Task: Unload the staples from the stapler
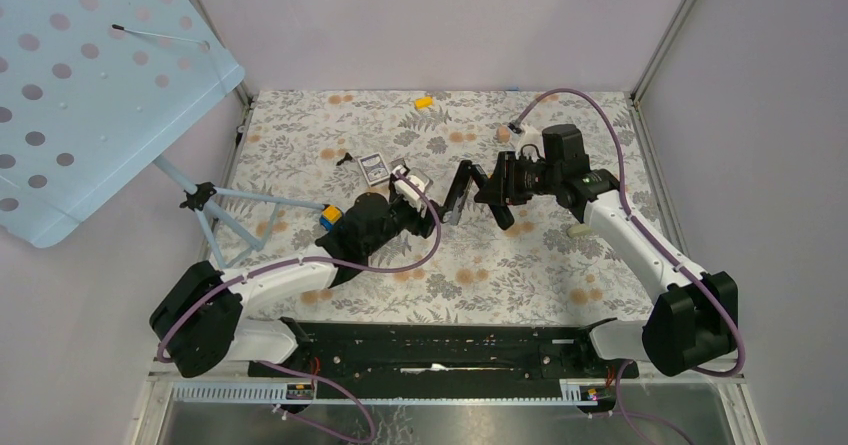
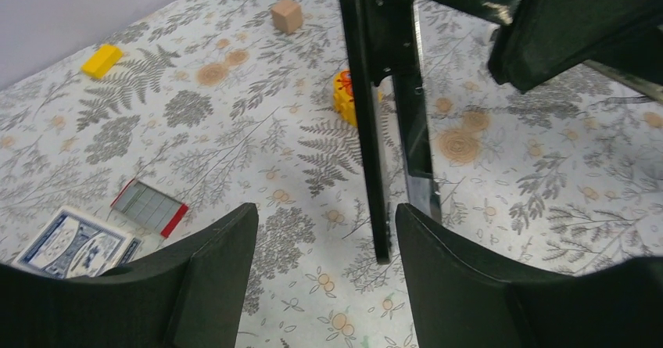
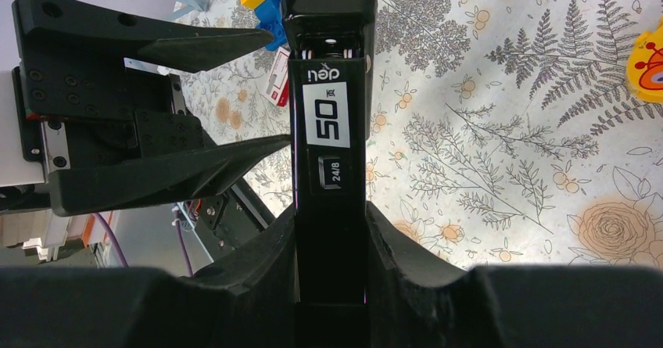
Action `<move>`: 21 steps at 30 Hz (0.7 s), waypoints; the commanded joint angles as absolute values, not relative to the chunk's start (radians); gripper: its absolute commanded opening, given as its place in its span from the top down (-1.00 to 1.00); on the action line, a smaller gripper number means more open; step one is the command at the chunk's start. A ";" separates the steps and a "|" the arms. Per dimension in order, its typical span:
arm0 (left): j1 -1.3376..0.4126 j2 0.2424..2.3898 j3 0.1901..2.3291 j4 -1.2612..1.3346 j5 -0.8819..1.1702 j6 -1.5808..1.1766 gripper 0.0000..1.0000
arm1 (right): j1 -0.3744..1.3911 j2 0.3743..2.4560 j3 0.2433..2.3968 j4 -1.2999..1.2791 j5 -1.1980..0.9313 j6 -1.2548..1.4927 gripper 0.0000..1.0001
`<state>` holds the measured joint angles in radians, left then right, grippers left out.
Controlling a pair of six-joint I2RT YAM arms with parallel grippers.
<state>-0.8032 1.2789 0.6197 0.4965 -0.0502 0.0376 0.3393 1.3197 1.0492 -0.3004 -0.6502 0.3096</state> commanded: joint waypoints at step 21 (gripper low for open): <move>-0.805 1.355 0.716 0.497 0.077 0.023 0.06 | 0.344 1.249 1.032 -0.184 -0.841 0.295 1.00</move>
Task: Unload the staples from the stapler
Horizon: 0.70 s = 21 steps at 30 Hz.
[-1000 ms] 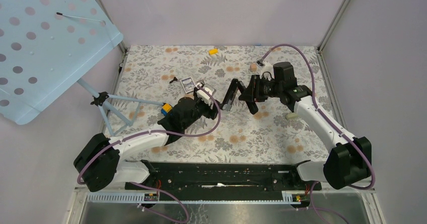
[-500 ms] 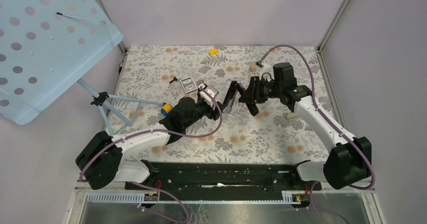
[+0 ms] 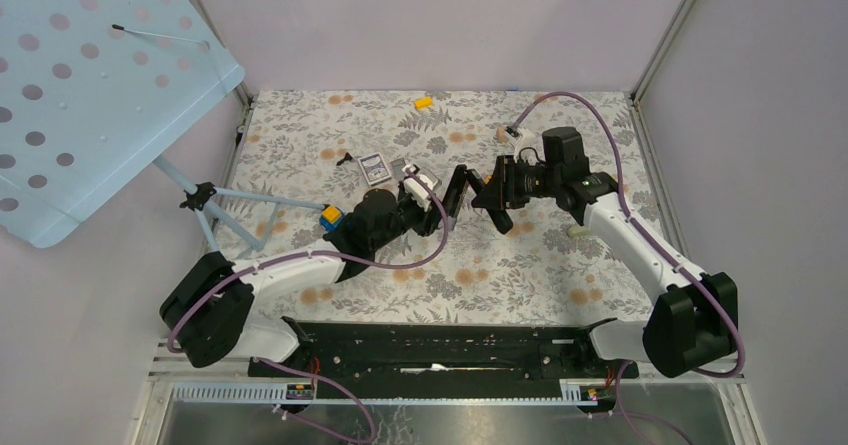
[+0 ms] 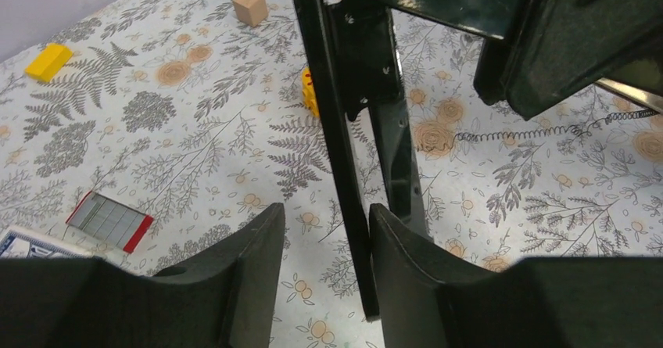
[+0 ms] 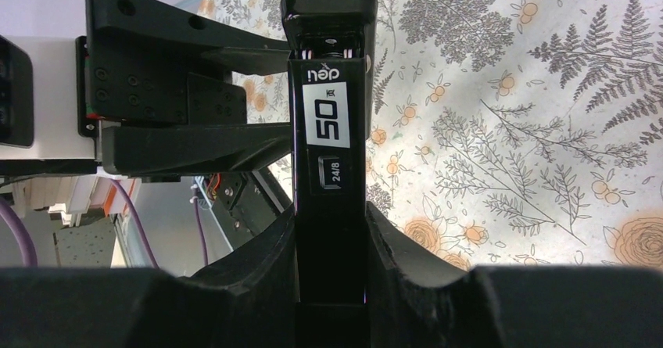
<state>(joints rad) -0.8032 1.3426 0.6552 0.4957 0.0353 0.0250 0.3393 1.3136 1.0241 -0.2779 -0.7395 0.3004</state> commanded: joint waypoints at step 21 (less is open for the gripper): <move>-0.804 1.385 0.859 0.251 0.082 0.269 1.00 | 0.343 1.146 0.729 0.370 -0.707 0.326 0.98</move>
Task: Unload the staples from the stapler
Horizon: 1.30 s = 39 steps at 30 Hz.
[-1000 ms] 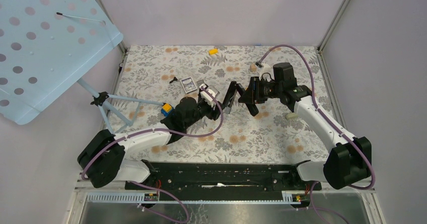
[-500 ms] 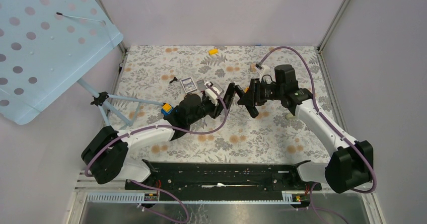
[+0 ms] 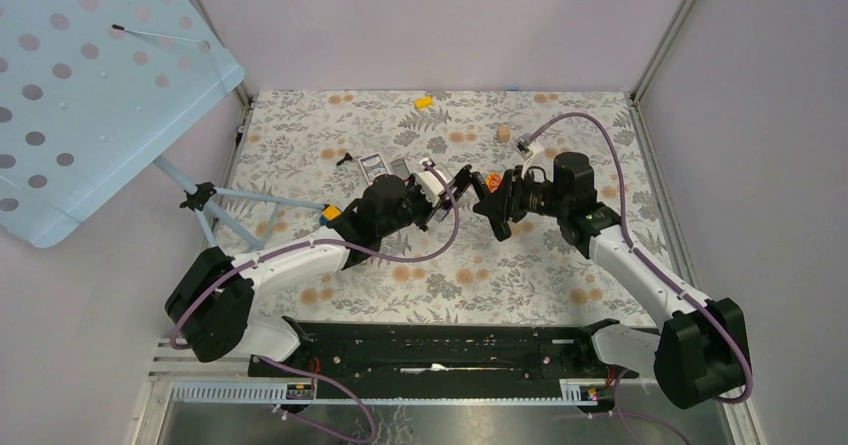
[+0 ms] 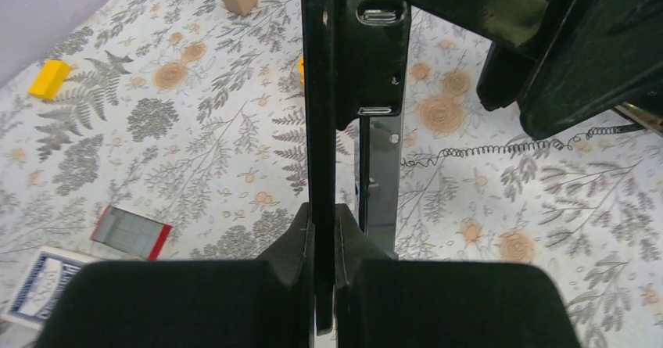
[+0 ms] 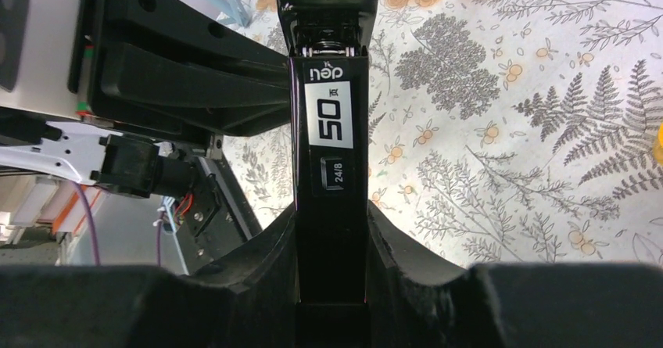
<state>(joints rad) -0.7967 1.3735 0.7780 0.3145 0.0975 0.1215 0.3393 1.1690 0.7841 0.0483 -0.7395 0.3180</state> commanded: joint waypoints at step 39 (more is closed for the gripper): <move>-0.787 1.440 0.684 0.229 0.031 0.932 1.00 | 0.344 1.282 0.736 0.248 -0.405 0.119 1.00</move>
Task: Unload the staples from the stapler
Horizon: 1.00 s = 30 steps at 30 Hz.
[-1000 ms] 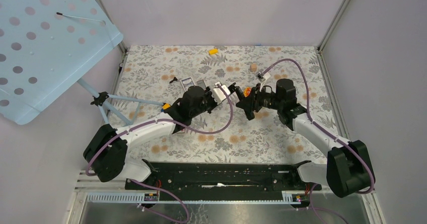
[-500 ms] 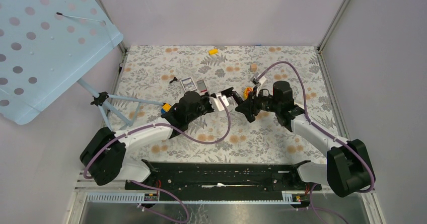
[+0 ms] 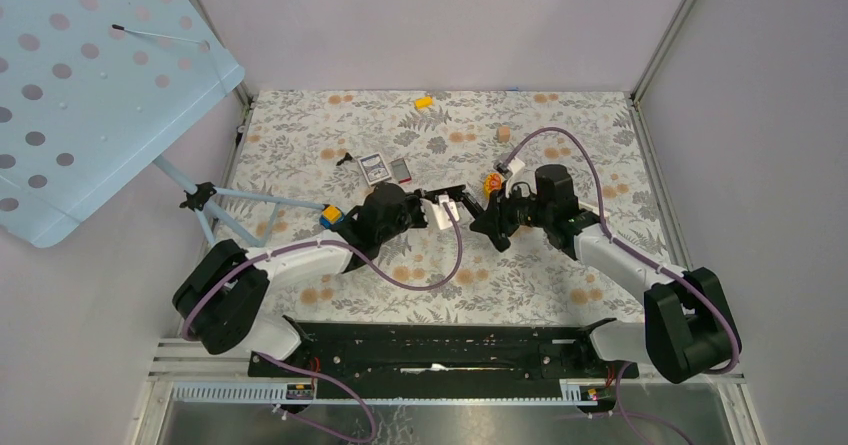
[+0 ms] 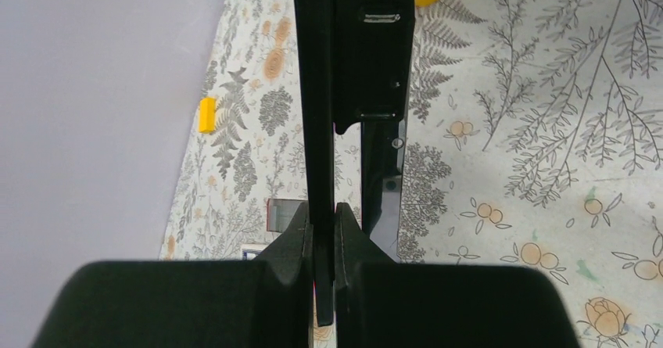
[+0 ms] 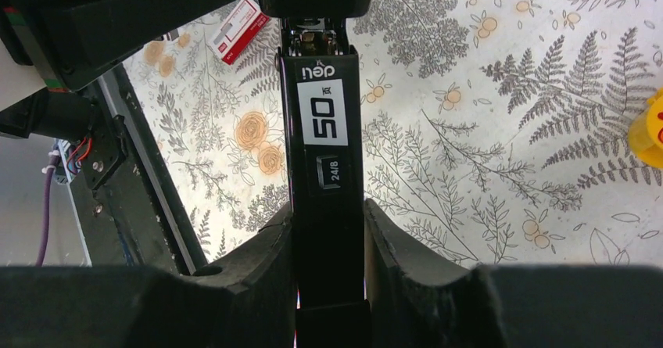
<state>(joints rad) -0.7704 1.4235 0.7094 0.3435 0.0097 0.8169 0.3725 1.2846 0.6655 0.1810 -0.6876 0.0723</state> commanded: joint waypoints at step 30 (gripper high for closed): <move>-0.800 1.343 0.739 0.300 0.276 0.661 1.00 | 0.344 1.192 0.684 0.377 -0.503 0.188 1.00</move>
<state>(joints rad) -0.7635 1.4467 0.7139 0.3256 0.0666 0.6670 0.3752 1.2877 0.6613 0.1677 -0.6579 0.1028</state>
